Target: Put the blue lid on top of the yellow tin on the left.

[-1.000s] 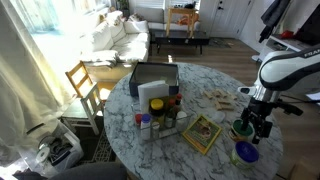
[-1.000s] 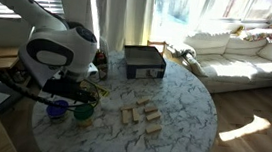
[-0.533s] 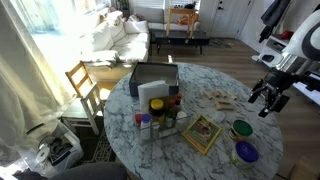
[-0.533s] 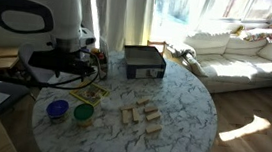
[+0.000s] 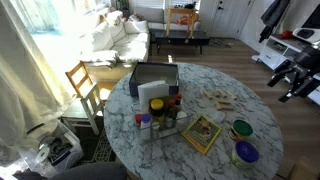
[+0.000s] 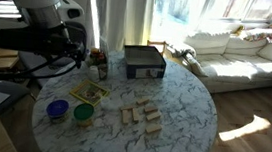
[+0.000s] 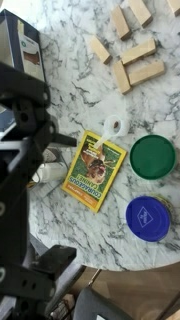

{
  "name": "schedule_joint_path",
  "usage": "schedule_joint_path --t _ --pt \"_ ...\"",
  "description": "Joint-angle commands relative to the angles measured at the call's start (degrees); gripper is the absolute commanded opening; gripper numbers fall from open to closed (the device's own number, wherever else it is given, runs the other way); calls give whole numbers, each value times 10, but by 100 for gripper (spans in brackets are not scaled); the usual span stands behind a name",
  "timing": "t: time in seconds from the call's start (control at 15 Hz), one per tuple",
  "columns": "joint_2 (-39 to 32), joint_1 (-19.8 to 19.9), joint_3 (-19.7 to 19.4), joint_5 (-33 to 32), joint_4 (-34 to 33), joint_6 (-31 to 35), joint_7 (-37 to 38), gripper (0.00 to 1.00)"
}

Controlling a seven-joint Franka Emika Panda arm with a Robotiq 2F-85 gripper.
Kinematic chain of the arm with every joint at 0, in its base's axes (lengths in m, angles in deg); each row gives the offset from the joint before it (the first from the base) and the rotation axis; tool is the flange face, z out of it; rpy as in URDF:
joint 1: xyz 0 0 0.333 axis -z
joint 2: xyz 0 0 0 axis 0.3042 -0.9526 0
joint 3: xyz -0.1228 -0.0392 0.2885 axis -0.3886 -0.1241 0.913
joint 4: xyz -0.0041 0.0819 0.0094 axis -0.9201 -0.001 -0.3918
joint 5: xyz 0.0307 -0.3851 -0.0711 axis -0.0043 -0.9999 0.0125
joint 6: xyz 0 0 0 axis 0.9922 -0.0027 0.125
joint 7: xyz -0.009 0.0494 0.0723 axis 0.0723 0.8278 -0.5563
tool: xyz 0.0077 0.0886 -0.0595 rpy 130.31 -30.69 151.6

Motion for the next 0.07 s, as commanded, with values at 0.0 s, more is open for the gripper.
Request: schedule_joint_path --t 0.0 --pt "9 -20 -19 -15 2 -1 12 100"
